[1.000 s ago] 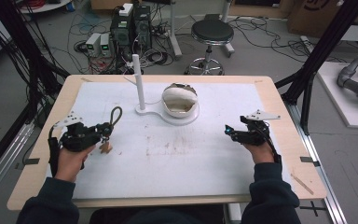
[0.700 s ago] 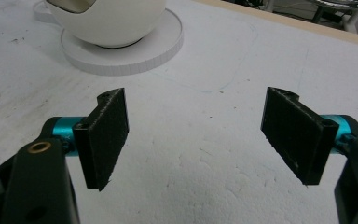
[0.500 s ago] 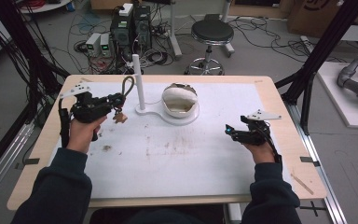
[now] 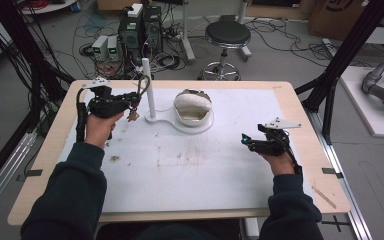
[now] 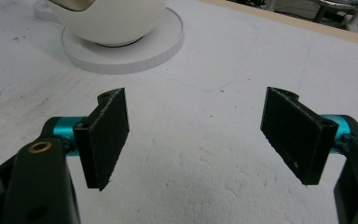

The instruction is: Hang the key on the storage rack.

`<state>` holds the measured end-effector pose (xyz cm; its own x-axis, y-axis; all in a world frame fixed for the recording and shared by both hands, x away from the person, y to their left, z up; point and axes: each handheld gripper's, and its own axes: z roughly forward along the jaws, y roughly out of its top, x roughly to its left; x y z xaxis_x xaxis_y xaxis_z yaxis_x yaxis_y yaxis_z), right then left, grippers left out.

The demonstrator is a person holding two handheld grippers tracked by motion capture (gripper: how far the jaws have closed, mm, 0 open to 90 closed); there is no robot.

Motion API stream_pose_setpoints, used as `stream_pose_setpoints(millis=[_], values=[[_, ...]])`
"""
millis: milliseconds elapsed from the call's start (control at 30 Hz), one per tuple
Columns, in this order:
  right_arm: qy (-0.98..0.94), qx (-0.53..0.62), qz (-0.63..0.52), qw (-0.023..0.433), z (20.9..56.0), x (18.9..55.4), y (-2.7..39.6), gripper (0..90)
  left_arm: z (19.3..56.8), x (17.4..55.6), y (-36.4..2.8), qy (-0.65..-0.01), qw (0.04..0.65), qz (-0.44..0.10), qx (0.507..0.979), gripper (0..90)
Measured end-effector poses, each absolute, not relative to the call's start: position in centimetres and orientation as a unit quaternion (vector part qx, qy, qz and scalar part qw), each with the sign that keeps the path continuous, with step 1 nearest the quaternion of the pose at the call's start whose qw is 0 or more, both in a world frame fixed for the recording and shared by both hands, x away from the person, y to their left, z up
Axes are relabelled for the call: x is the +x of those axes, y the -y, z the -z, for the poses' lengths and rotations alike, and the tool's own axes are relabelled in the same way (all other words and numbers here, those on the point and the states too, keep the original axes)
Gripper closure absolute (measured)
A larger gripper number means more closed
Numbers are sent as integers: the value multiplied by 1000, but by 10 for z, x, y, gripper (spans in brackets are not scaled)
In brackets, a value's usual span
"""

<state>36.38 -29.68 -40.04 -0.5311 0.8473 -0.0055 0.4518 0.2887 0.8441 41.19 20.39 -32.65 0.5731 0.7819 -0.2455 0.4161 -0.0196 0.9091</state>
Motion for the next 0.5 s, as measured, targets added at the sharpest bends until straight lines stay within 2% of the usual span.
stream_pose_setpoints(millis=[233, 333, 433, 500], values=[[-768, 422, -421, 235, 400, 363, 297, 236, 333, 413, -200, -422, 535, -186, 708, 734], [-767, 423, -422, 234, 400, 363, 297, 236, 336, 411, -205, -431, 535, -192, 700, 604], [-768, 422, -421, 235, 400, 363, 297, 236, 343, 407, -213, -436, 538, -195, 694, 533], [-767, 423, -421, 235, 400, 362, 297, 236, 348, 404, -219, -437, 540, -200, 690, 452]])
